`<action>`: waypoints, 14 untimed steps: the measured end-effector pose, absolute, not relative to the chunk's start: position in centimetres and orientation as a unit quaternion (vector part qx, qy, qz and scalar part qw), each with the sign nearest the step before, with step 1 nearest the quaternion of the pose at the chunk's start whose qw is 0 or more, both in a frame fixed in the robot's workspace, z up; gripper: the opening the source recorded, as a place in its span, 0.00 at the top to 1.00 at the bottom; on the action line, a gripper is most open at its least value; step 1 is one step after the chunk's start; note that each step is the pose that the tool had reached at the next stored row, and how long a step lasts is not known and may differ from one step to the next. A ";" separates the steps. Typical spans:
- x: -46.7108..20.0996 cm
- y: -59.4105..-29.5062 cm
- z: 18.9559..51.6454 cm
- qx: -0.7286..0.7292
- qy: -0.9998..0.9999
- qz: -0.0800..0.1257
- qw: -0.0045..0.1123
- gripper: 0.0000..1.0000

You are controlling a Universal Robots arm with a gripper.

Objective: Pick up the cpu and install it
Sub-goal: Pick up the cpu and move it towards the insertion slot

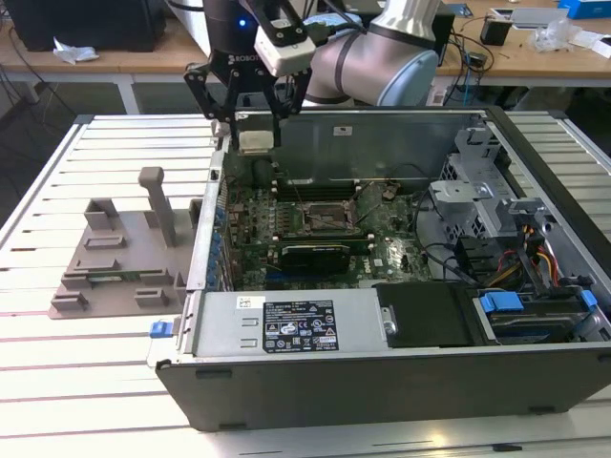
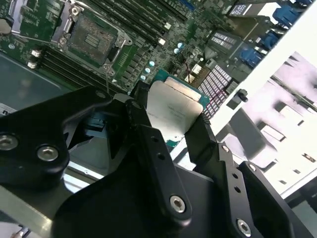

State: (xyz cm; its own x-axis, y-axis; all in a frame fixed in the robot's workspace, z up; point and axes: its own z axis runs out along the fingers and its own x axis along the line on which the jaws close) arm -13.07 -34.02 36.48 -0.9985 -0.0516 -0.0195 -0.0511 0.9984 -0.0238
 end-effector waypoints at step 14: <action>-10.1 -34.0 35.8 -0.026 1.000 -0.012 0.010 0.45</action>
State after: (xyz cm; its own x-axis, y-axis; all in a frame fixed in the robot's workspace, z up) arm -10.11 -34.02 35.82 -0.9985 -0.0516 -0.0195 -0.0512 0.9984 -0.0239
